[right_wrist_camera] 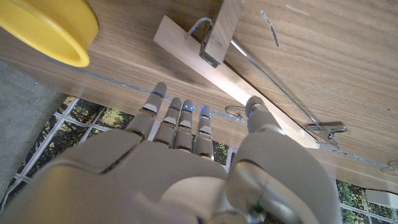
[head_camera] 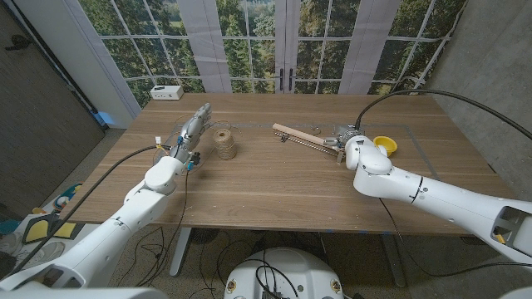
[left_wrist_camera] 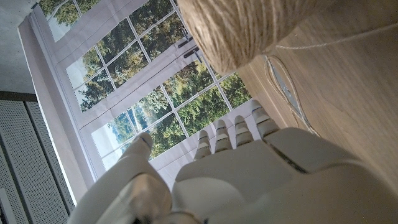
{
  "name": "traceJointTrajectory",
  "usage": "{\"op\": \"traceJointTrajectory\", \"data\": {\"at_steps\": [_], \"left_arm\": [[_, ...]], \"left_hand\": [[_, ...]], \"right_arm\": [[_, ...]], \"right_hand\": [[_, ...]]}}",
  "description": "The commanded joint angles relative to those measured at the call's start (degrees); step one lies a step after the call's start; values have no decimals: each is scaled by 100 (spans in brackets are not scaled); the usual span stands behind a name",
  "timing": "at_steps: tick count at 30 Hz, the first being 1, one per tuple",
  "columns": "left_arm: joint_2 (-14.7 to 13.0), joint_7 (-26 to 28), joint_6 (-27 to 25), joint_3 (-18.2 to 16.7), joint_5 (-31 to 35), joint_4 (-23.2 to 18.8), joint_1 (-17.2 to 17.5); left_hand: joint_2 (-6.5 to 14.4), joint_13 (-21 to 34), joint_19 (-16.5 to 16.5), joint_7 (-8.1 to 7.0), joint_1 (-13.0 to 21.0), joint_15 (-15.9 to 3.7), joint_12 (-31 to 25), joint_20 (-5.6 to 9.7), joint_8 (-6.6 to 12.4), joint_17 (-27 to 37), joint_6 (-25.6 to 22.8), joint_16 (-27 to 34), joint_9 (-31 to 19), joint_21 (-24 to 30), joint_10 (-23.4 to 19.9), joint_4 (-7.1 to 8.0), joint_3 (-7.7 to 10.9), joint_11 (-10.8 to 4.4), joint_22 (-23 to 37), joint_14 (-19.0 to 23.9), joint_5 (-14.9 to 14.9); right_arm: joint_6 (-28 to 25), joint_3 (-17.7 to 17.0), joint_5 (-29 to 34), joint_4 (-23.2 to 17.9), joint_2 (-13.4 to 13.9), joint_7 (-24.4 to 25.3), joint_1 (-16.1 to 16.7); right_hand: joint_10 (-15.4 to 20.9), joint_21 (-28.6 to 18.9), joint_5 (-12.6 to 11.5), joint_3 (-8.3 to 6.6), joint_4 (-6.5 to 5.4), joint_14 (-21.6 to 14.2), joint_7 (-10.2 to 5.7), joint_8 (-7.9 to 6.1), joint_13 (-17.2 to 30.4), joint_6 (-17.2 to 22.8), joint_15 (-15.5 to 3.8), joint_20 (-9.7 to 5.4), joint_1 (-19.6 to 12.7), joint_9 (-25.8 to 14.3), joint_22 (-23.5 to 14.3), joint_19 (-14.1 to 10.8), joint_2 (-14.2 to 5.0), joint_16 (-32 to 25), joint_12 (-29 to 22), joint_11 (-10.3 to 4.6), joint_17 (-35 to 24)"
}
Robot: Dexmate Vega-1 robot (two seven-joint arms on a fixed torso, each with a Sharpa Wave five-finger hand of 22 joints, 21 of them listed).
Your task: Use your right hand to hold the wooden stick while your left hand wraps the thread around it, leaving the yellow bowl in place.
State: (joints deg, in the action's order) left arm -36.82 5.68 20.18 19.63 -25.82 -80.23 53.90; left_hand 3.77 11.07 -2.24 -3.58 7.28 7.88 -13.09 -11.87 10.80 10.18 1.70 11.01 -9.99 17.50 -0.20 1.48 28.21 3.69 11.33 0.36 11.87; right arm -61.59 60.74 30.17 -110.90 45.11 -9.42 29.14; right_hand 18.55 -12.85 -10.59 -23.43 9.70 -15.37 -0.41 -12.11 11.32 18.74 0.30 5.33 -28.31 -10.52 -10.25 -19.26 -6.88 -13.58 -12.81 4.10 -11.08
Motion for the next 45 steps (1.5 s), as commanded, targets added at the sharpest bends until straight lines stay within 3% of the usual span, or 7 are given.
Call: {"op": "traceJointTrajectory", "data": {"at_steps": [1, 33, 43, 44, 45], "left_arm": [[17, -81, 38, 13, -34, 112, -65], [105, -348, 79, 79, -169, 485, -351], [91, -347, 58, 94, -154, 478, -375], [96, -357, 66, 91, -166, 481, -376], [96, -358, 67, 89, -170, 478, -378]], "left_hand": [[44, 14, 4, -14, 16, 41, 10, -34, -5, 17, -36, -18, -16, -26, -9, -21, -11, 34, 21, 15, -11], [62, 17, 3, -5, -34, 46, 27, -35, -9, 23, -47, -18, -17, -41, -10, 9, -34, 45, 28, 16, -12], [63, 17, 7, -11, -55, 49, 32, -35, -13, 24, -44, -18, -17, -48, -9, 21, -44, 34, 30, 16, -12], [63, 17, 7, -10, -57, 47, 32, -35, -13, 25, -44, -18, -17, -49, -13, 23, -46, 29, 31, 16, -12], [63, 17, 7, -10, -59, 47, 31, -36, -13, 25, -44, -18, -17, -49, -14, 23, -47, 25, 31, 14, -12]], "right_arm": [[-190, 317, 126, 252, -142, -170, -238], [-607, 946, 214, 807, -465, -220, -638], [-743, 1229, 237, 1005, -556, -149, -786], [-792, 1306, 281, 1041, -579, -151, -827], [-834, 1369, 310, 1069, -597, -154, -861]], "right_hand": [[59, -11, -23, -43, 6, -59, -2, -38, 17, 76, 8, 12, -79, -20, -20, -46, -13, -12, -27, 4, -14], [207, -28, -58, -144, 12, -167, -69, -22, 17, 240, -91, -60, -378, -20, -18, -182, -117, -9, -20, -83, -24], [410, -36, -80, -230, 63, -324, -81, -94, 14, 578, -194, -63, -699, -20, -14, -286, -81, -13, -53, -110, -3], [486, -43, -109, -341, 74, -407, -97, -105, 11, 703, -260, -83, -934, -18, -13, -348, -180, -25, -52, -157, -9], [524, -45, -109, -348, 77, -426, -104, -112, 11, 738, -269, -85, -965, -18, -13, -360, -176, -29, -62, -166, -9]]}}
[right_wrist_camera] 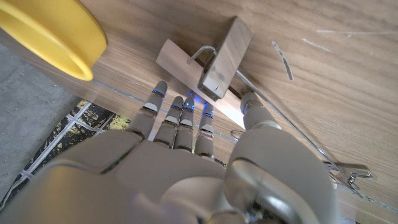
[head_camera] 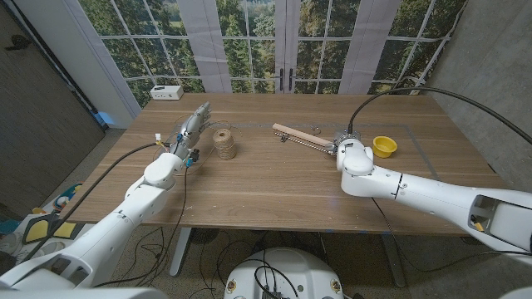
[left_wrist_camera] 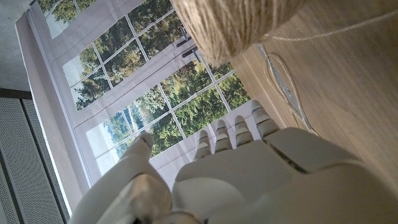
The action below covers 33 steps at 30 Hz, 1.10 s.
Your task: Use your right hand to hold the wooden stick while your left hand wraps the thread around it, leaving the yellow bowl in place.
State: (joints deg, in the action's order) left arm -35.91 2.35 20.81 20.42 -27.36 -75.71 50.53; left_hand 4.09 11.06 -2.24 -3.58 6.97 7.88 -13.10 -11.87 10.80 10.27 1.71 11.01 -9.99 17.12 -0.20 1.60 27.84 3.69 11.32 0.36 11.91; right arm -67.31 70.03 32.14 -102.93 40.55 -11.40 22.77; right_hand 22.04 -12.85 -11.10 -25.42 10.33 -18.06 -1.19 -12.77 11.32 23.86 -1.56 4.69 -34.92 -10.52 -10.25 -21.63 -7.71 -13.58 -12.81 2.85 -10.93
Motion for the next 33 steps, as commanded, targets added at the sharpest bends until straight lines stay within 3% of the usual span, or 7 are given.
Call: {"op": "traceJointTrajectory", "data": {"at_steps": [1, 4, 11, 18, 21, 27, 33], "left_arm": [[3, -10, 8, 12, 1, 23, -43], [20, -10, 5, 13, -13, 38, -55], [39, -20, -18, 28, -24, 82, -87], [75, -34, -10, 52, -21, 131, -135], [71, -31, -18, 63, 0, 133, -151], [93, -30, -53, 77, -11, 162, -186], [94, -52, -102, 116, 17, 179, -246]], "left_hand": [[32, 19, 7, -9, -29, 46, 32, -36, -14, 16, -43, -18, -17, -11, -14, 13, -11, 31, 32, 15, -15], [31, 19, 6, -13, -37, 40, 36, -36, -15, 16, -43, -18, -17, -12, -9, 17, -15, 46, 33, 16, -15], [32, 19, 5, -9, -53, 45, 38, -35, -16, 17, -43, -18, -17, -15, -11, 27, -24, 28, 34, 16, -14], [34, 20, 6, -8, -64, 49, 38, -35, -15, 18, -46, -14, -17, -18, -16, 35, -29, 34, 35, 25, -13], [36, 20, 4, -6, -73, 50, 38, -35, -16, 18, -45, -12, -17, -20, -23, 41, -34, 57, 36, 32, -12], [38, 20, 4, -9, -85, 51, 43, -35, -20, 18, -37, -10, -17, -23, -17, 49, -39, 17, 37, 39, -10], [40, 21, -1, -9, -93, 55, 45, -34, -20, 18, -36, -6, -17, -24, -18, 55, -43, 24, 38, 52, -9]], "right_arm": [[-279, 490, 134, 293, -148, 46, -253], [-328, 606, 138, 356, -176, 2, -349], [-433, 975, 181, 531, -249, -140, -627], [-615, 1512, 305, 835, -412, -355, -989], [-549, 1503, 227, 961, -447, -288, -993], [-257, 1051, 46, 1046, -398, 297, -642], [605, -437, -680, 856, -201, 1503, 371]], "right_hand": [[308, -67, -59, -184, 17, -267, -52, -58, 11, 336, -112, -39, -446, -17, -14, -212, -90, -60, -88, -127, -29], [624, -84, -52, -274, 18, -495, -112, -88, 14, 571, -219, -91, -752, -17, -17, -316, -127, -136, -160, -115, -51], [1567, -97, -57, -363, 48, -954, -144, -297, 38, 1706, -487, -184, -1681, -17, -22, -523, 24, -258, -369, -129, -83], [2270, -121, -67, -286, 44, -1604, -275, -319, 162, 2273, -846, -403, -2593, -36, -34, -673, 131, -593, -662, -369, -290], [2807, -186, -38, -110, -25, -2143, -283, -455, 311, 2835, -975, -459, -2975, -73, -53, -826, 84, -978, -991, -464, -574], [3335, -305, -14, 132, -41, -2479, -193, -637, 545, 3357, -1130, -619, -3434, -138, -86, -1017, -57, -1383, -1412, -435, -1041], [3555, -389, -62, 239, -17, -2665, -99, -715, 563, 3553, -1189, -715, -3714, -165, -100, -1141, -14, -1449, -1525, -272, -1105]]}}
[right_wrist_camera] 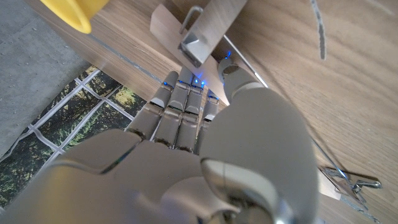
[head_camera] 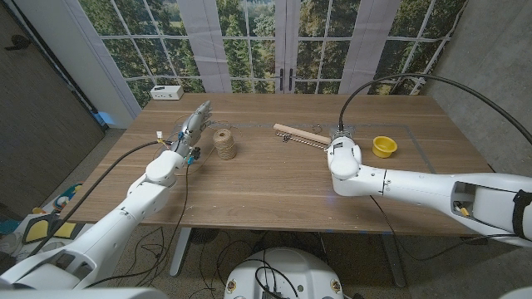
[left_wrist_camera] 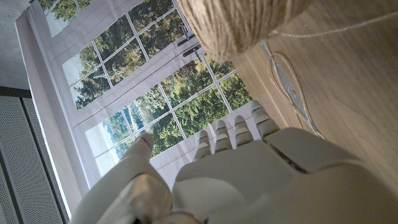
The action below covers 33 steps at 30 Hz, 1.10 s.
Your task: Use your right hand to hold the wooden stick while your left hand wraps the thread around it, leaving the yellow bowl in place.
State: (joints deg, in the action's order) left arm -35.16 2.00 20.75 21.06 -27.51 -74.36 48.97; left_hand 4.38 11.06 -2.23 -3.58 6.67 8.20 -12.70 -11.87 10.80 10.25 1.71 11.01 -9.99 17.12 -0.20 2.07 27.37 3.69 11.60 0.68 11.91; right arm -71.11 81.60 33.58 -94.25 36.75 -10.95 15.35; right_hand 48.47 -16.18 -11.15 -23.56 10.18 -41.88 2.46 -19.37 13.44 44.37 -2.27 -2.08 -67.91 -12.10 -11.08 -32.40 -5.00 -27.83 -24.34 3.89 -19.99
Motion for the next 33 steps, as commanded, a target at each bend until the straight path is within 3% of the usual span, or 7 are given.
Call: {"op": "traceJointTrajectory", "data": {"at_steps": [1, 2, 3, 6, 11, 20, 33], "left_arm": [[12, -26, -120, 59, 33, 38, -104], [11, -26, -122, 60, 33, 36, -104], [30, -16, -111, 60, 30, 52, -116], [24, -12, -145, 80, 56, 34, -138], [22, 10, -150, 98, 99, 5, -162], [17, 88, -190, 96, 125, -69, -138], [-52, 262, -272, 37, 150, -336, 21]], "left_hand": [[10, 21, -1, -9, -64, 22, 7, -34, -20, 19, -36, -7, -17, -25, -15, 9, 3, 27, 9, 18, -9], [11, 21, -2, -11, -66, 25, 7, -34, -21, 19, -34, -7, -17, -25, -17, 10, 2, 24, 10, 20, -9], [11, 21, -2, -12, -67, 22, 7, -34, -20, 19, -35, -7, -17, -25, -16, 11, 2, 24, 10, 19, -9], [12, 21, -6, -12, -71, 24, 7, -34, -21, 19, -33, -6, -17, -26, -20, 14, -1, 38, 10, 25, -8], [13, 21, -9, -16, -77, 23, 6, -34, -21, 19, -33, -8, -17, -28, -27, 17, -4, 47, 11, 26, -7], [16, 22, -10, -20, -83, 21, 9, -34, -22, 18, -28, -9, -17, -32, -29, 21, -7, 28, 11, 31, -5], [15, 22, -15, -23, -89, 22, 14, -34, -23, 16, -22, -9, -17, -37, -26, 23, -12, 14, 12, 41, -4]], "right_arm": [[1354, -2126, -1171, -81, 235, 1814, 1465], [1405, -2177, -1190, -81, 232, 1855, 1501], [1626, -2512, -1385, -103, 242, 2135, 1745], [2085, -3065, -1743, -139, 245, 2556, 2141], [2542, -3545, -1955, -157, 196, 3152, 2552], [3092, -3931, -1980, -267, 126, 3863, 2953], [3506, -4078, -1637, -425, 105, 4382, 3165]], "right_hand": [[933, -70, -63, 62, 0, -293, -462, -57, 344, 1503, -1127, -52, -443, -12, -19, -89, -284, -26, -376, -375, -202], [969, -75, -78, 76, 6, -300, -431, -69, 338, 1502, -1130, -59, -506, -37, -23, -80, -281, -20, -386, -347, -207], [978, -89, -84, 106, -13, -334, -419, -74, 351, 1486, -1115, -79, -525, -57, -27, -95, -283, -39, -398, -352, -223], [1034, -127, -102, 182, -42, -416, -405, -108, 393, 1490, -1120, -88, -594, -117, -40, -124, -290, -83, -447, -384, -265], [1045, -175, -122, 295, -80, -445, -357, -154, 467, 1476, -1102, -106, -680, -208, -62, -134, -317, -114, -505, -421, -332], [1064, -249, -161, 449, -127, -503, -361, -211, 597, 1417, -1095, -132, -775, -348, -97, -126, -367, -164, -615, -506, -438], [1107, -355, -225, 628, -202, -560, -449, -296, 821, 1336, -1104, -261, -857, -560, -146, -66, -434, -174, -826, -650, -590]]}}
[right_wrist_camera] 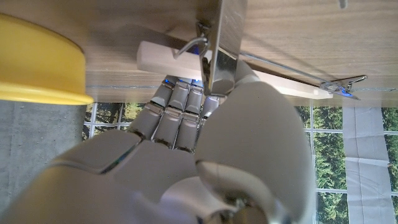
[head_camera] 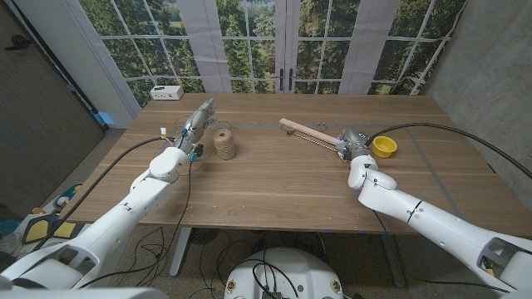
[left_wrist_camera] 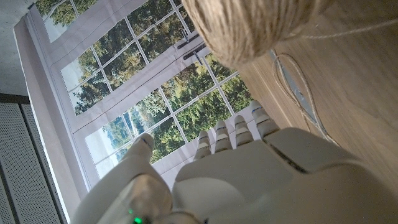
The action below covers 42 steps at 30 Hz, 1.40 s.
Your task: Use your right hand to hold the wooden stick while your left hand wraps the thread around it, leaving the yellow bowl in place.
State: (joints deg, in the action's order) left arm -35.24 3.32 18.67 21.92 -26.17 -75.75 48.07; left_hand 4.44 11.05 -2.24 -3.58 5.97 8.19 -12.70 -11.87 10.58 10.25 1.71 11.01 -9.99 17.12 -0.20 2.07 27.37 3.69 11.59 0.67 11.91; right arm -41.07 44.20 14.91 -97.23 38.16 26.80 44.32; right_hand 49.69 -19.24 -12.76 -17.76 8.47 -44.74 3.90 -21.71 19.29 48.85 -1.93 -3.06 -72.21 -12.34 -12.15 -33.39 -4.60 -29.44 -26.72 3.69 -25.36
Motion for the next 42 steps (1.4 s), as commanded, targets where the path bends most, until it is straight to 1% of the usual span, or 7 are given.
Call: {"op": "traceJointTrajectory", "data": {"at_steps": [1, 20, 27, 37, 39, 41, 42], "left_arm": [[-74, 114, -82, -44, 34, -227, 117], [-270, 492, -187, -130, 309, -708, 418], [-520, 1255, -542, -195, 1004, -1299, 713], [-693, 1969, -870, -342, 1648, -1810, 1162], [-757, 2188, -1109, -375, 1859, -2013, 1285], [-810, 2642, -1697, -405, 2270, -2365, 1444], [-840, 2599, -1716, -426, 2243, -2395, 1482]], "left_hand": [[9, 23, -16, -25, -19, 20, 15, -34, -1, 17, -23, -9, -17, -37, -26, 22, -13, 16, 14, 44, -4], [3, 23, -17, -39, -12, 15, 21, -33, -4, 13, -6, -16, -16, -48, -25, 11, -16, 19, 13, 41, -3], [-57, 23, 2, -84, 33, -15, 21, -36, 0, 8, -1, -14, -16, -67, -34, -50, -24, -69, 8, 61, -9], [-562, 26, -24, -158, 366, -191, 5, -31, 20, 10, 82, 18, -23, -109, -112, -500, -145, -200, -3, 217, -27], [-637, 27, -18, -160, 414, -212, 7, -32, 25, 13, 90, 20, -26, -117, -111, -560, -168, -211, -2, 233, -19], [-709, 29, 7, -160, 457, -214, -2, -29, 31, 16, 93, 13, -28, -132, -138, -615, -192, -228, 1, 223, -11], [-747, 30, 5, -149, 481, -222, -5, -28, 35, 17, 92, 13, -29, -133, -148, -644, -204, -237, 3, 225, -7]], "right_arm": [[565, -364, 245, -127, -46, 665, 288], [1304, -555, 979, -149, -171, 1658, 617], [1766, -711, 1161, -76, -267, 2264, 855], [1851, -832, 1386, -204, -313, 2479, 1082], [1869, -847, 1416, -230, -316, 2487, 1115], [1897, -862, 1448, -255, -317, 2499, 1142], [1906, -867, 1468, -268, -319, 2506, 1154]], "right_hand": [[991, -62, -70, 61, -36, -294, -602, -71, 257, 883, -1148, -180, -432, -555, -43, 31, -476, -18, -607, -651, -70], [950, -235, -142, 180, -56, -355, -660, -187, 497, 851, -1162, -259, -548, -783, -101, 4, -489, 38, -788, -710, -220], [926, -305, -171, 219, -75, -384, -665, -232, 585, 837, -1168, -263, -568, -865, -120, -4, -495, 77, -847, -717, -262], [928, -382, -203, 259, -100, -416, -683, -284, 678, 833, -1161, -269, -582, -953, -136, 0, -498, 138, -918, -748, -297], [911, -401, -209, 273, -114, -426, -695, -298, 703, 830, -1161, -273, -574, -976, -140, 7, -498, 155, -930, -761, -307], [913, -416, -215, 277, -113, -430, -691, -304, 716, 823, -1165, -272, -581, -989, -141, 3, -498, 166, -941, -752, -312], [910, -420, -217, 280, -118, -431, -699, -308, 724, 823, -1160, -271, -579, -996, -142, 8, -500, 173, -945, -749, -313]]}}
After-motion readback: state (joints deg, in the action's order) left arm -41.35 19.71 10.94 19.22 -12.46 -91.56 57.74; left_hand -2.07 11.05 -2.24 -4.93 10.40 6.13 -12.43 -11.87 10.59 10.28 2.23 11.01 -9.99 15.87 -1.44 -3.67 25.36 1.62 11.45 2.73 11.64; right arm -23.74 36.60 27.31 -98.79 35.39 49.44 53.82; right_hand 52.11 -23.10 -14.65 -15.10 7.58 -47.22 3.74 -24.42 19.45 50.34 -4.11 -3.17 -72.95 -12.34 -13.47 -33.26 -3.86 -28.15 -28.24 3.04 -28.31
